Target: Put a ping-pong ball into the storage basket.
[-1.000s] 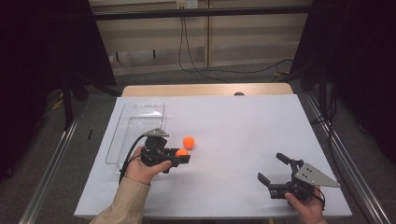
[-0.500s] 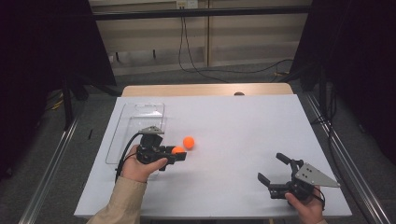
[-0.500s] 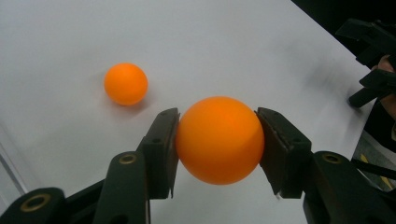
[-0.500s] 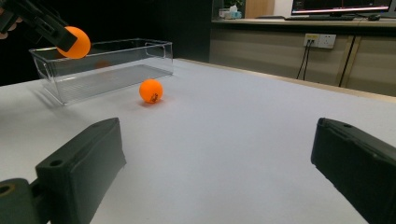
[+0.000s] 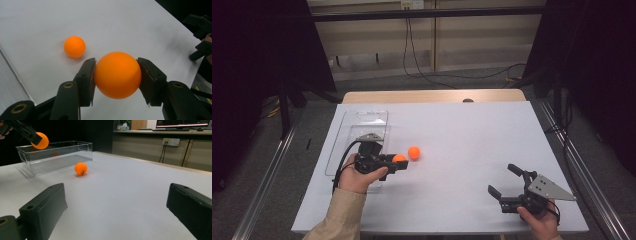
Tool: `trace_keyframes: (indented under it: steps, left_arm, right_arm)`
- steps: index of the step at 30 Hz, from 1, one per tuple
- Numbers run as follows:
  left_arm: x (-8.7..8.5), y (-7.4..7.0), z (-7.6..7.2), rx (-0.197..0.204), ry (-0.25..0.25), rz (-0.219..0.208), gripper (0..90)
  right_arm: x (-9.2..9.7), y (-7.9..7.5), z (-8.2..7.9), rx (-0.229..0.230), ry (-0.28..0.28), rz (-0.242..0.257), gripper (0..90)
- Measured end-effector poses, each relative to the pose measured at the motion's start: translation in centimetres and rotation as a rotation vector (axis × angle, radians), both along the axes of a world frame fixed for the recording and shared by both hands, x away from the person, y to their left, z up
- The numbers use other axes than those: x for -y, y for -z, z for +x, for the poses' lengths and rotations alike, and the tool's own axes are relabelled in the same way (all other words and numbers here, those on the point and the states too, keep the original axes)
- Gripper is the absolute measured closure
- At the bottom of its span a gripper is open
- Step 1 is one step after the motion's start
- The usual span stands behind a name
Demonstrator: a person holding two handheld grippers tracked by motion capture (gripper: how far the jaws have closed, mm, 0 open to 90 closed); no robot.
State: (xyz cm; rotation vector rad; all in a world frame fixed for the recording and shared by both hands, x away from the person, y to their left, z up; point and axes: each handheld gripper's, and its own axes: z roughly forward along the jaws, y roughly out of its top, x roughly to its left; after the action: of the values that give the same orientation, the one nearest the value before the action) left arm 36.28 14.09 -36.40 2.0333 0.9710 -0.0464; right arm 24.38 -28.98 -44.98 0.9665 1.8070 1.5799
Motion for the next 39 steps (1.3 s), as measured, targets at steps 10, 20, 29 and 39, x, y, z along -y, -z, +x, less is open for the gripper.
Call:
trace_keyframes:
  steps: [10, 20, 29, 39]
  left_arm:
    - [-0.4, 0.0, 0.3, -0.001, -0.018, 0.002, 50.8]
    - [-0.9, -0.1, 0.6, -0.002, -0.032, 0.003, 50.8]
    - [-1.4, -0.1, 0.9, -0.003, -0.051, 0.012, 50.8]
    - [-1.8, -0.1, 1.1, 0.000, -0.068, 0.022, 50.8]
  right_arm:
    - [0.0, 0.0, 0.0, 0.001, 0.000, 0.000, 2.1]
    - [0.0, 0.0, 0.0, 0.002, 0.002, 0.001, 2.1]
    - [0.0, 0.0, 0.0, 0.002, 0.002, 0.000, 2.1]
    - [0.1, 0.0, 0.0, 0.002, 0.004, 0.002, 2.0]
